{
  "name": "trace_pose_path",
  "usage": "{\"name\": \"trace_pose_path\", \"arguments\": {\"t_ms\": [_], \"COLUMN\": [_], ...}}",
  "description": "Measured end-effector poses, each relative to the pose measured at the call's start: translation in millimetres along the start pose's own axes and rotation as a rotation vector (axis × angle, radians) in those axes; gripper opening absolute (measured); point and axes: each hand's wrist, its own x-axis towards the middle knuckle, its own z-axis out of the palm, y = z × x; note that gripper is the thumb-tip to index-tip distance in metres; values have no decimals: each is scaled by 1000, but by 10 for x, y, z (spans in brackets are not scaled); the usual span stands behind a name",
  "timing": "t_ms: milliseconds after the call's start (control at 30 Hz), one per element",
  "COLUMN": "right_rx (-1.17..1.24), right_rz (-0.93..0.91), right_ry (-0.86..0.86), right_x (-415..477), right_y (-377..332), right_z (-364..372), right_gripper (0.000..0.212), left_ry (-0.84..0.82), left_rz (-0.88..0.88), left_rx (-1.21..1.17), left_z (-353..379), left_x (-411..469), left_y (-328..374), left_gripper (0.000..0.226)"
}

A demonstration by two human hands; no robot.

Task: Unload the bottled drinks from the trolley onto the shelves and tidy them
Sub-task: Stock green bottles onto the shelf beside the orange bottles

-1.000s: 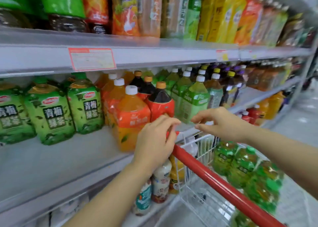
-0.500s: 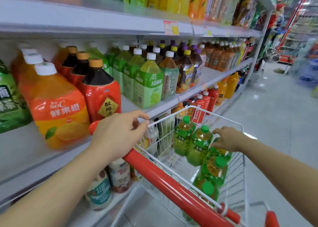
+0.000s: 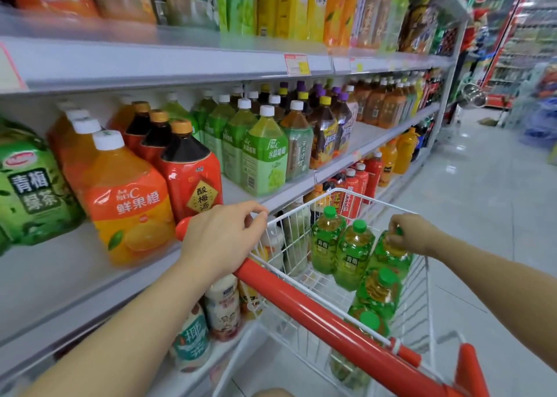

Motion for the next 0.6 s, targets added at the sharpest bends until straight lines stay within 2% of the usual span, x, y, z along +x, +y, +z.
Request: {"name": "trace_pose_path", "arguments": {"t_ms": [100, 267, 333, 400, 533, 600], "right_rx": [126, 180, 257, 368, 625, 696], "right_rz": [-25, -259, -312, -365, -540, -656], "right_ry": [206, 584, 676, 699, 606, 568], "right_x": [-108, -437, -587, -710, -861, -925], "right_y": [-102, -507, -710, -933, -1456, -1781], "right_z": [-434, -1407, -1720, -1941, -2136, -2174], "right_gripper": [13, 6, 4, 1, 11, 16], "left_ry": [7, 17, 28, 34, 130, 213], "left_rz": [8, 27, 56, 87, 37, 40], "left_rx": [7, -21, -51, -151, -795, -937], "left_z": [-5, 5, -13, -54, -279, -453], "left_x": [2, -21, -47, -76, -139, -245], "left_y": [9, 13, 9, 12, 38, -4], "left_gripper": [31, 32, 32, 36, 49, 63]}}
